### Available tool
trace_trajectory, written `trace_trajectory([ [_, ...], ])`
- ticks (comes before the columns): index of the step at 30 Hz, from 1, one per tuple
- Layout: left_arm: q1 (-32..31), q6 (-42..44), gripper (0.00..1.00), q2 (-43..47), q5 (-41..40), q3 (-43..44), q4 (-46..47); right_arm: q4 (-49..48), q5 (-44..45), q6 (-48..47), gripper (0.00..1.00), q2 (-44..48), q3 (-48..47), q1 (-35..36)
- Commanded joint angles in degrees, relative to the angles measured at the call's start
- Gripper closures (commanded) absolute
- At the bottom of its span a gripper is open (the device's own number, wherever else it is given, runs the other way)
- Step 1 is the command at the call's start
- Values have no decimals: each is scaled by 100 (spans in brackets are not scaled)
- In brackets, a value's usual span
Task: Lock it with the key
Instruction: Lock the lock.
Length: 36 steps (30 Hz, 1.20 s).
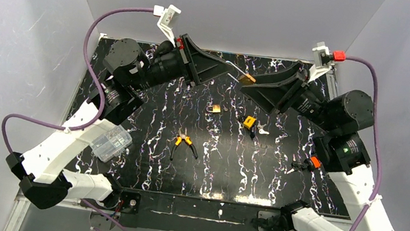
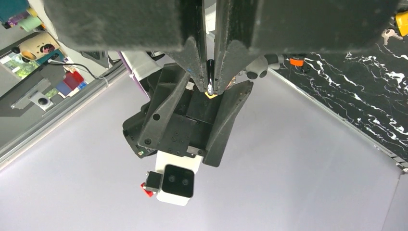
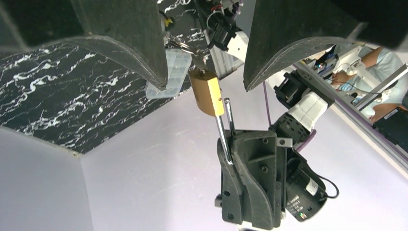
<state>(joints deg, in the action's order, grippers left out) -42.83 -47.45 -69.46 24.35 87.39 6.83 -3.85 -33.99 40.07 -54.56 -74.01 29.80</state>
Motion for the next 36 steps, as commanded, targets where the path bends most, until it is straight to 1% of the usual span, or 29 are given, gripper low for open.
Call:
trace_trajectory([
  [1, -138, -58, 100, -34, -366, 315, 184, -423, 229, -52, 38, 64, -354, 8],
  [7, -253, 66, 100, -20, -542, 329, 155, -412, 140, -46, 52, 12, -451, 9],
  [9, -256, 121, 100, 16, -593, 336, 117, -401, 139, -36, 54, 26, -432, 13],
  [25, -262, 234, 100, 86, -729, 294, 124, -333, 140, -27, 55, 137, -259, 10],
  [36, -261, 289, 100, 115, -766, 270, 104, -272, 137, -53, 59, 163, -182, 9],
])
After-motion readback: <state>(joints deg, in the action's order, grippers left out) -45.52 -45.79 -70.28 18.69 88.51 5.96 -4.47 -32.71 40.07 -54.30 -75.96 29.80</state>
